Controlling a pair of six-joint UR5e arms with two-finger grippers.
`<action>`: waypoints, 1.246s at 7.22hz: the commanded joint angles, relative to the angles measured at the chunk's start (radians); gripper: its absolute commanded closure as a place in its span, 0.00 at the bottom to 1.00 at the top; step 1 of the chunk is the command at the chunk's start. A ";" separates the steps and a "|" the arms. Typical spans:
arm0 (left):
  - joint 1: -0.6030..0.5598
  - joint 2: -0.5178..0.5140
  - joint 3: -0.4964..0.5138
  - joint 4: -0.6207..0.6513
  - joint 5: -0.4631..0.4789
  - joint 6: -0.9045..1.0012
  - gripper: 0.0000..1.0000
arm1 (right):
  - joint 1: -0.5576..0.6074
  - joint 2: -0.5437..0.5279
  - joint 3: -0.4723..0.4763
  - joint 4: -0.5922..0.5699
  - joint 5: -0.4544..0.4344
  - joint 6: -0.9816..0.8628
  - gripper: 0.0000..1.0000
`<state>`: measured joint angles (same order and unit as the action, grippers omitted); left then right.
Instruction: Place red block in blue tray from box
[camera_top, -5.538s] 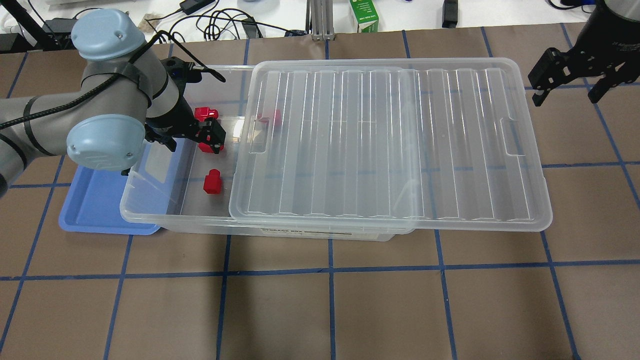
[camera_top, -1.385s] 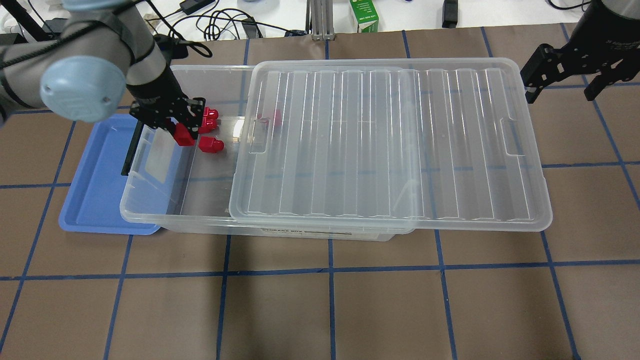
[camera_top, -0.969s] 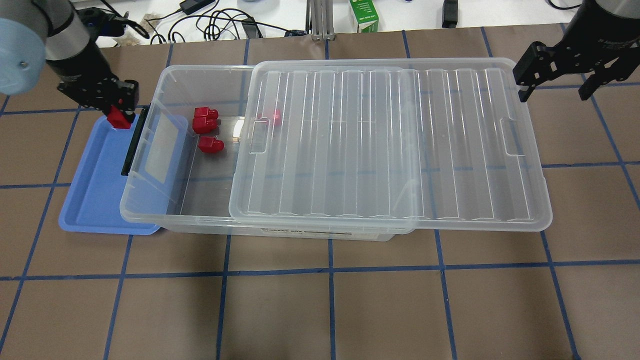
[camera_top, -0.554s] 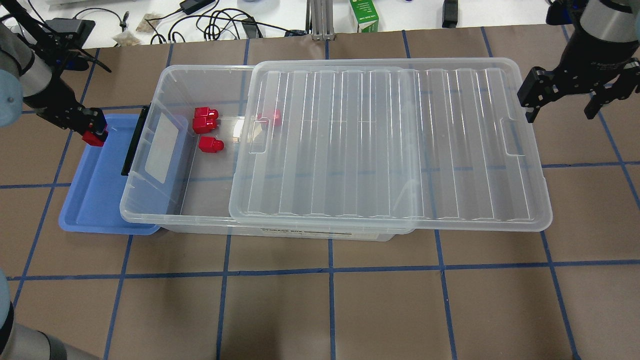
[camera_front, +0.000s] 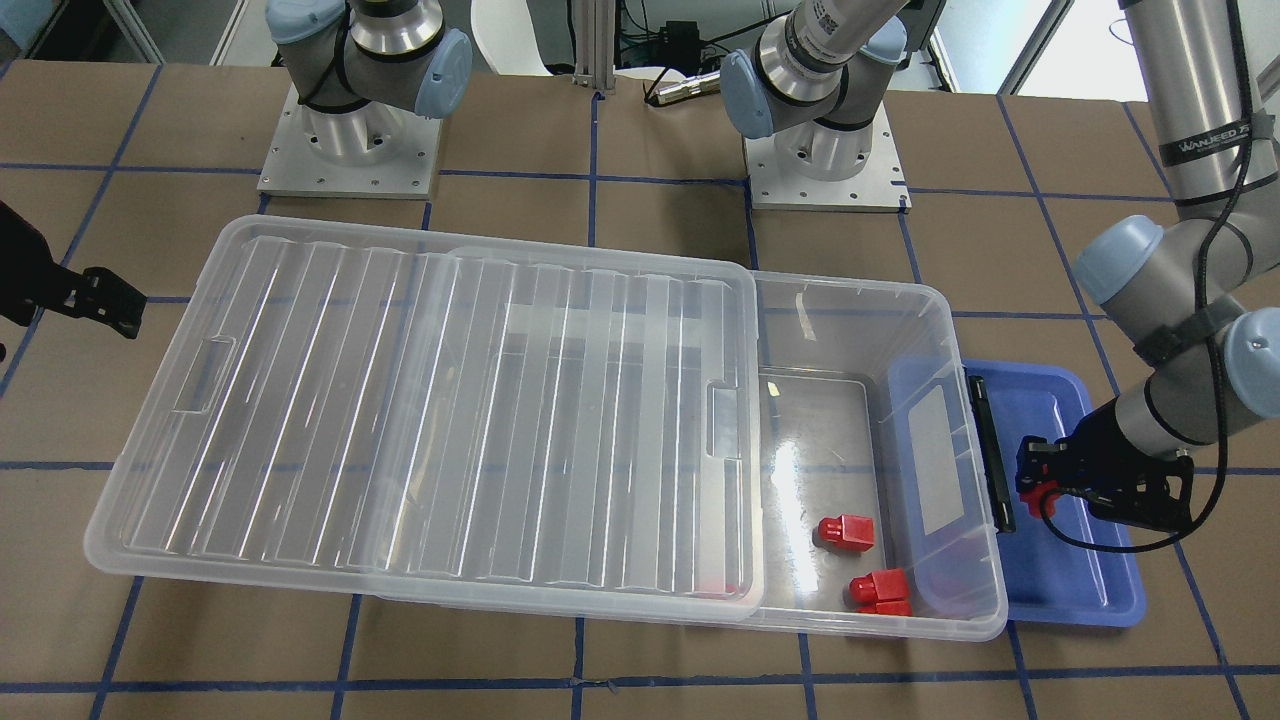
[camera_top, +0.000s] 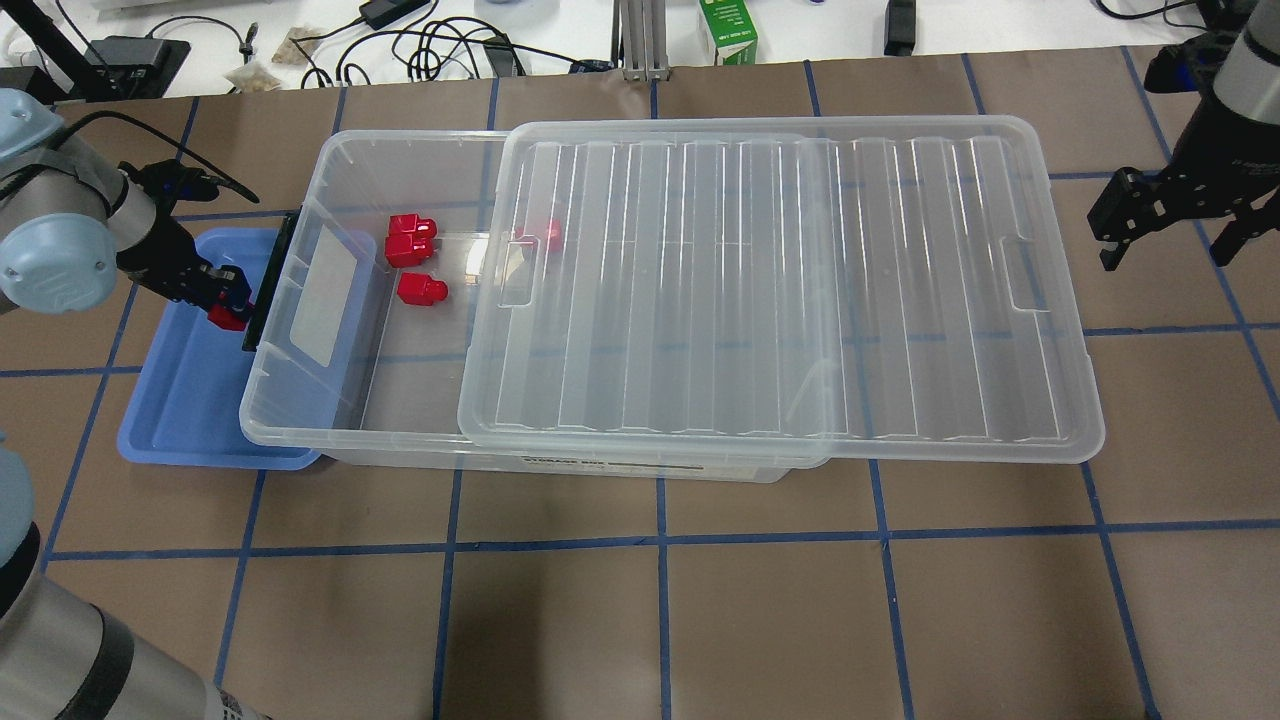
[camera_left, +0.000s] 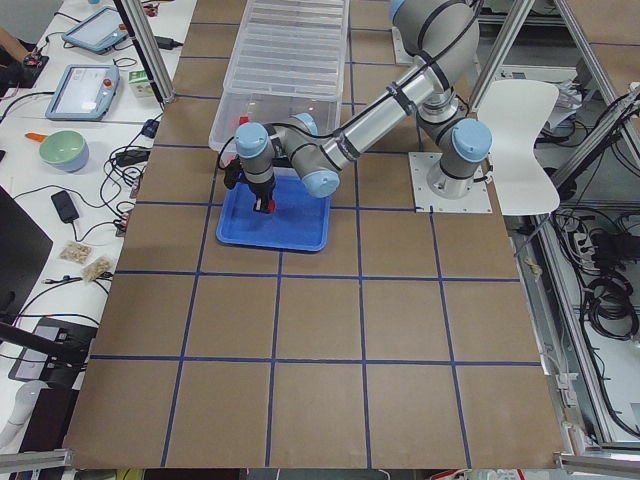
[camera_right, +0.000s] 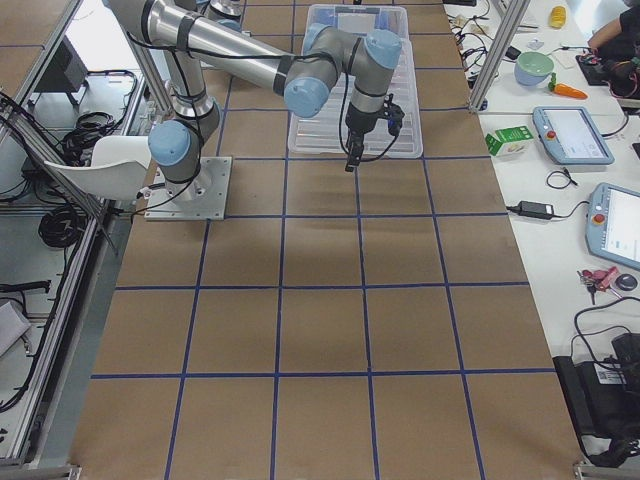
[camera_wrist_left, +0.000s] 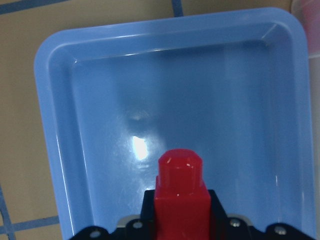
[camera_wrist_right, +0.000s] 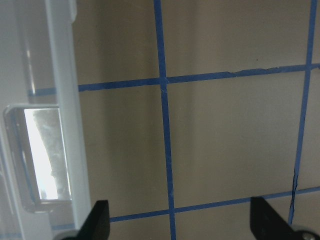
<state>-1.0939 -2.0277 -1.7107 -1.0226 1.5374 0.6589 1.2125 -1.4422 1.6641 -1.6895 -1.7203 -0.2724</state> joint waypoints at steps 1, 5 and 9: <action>0.002 -0.016 0.012 -0.013 -0.002 -0.005 0.13 | 0.001 0.016 0.054 -0.062 0.014 0.001 0.00; -0.027 0.128 0.078 -0.246 0.003 -0.047 0.00 | 0.112 0.025 0.062 -0.169 0.018 0.021 0.00; -0.202 0.265 0.295 -0.554 0.017 -0.196 0.00 | 0.226 0.026 0.055 -0.186 0.019 0.099 0.00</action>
<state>-1.2371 -1.7994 -1.4505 -1.5318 1.5507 0.5289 1.4000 -1.4170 1.7211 -1.8673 -1.7013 -0.2045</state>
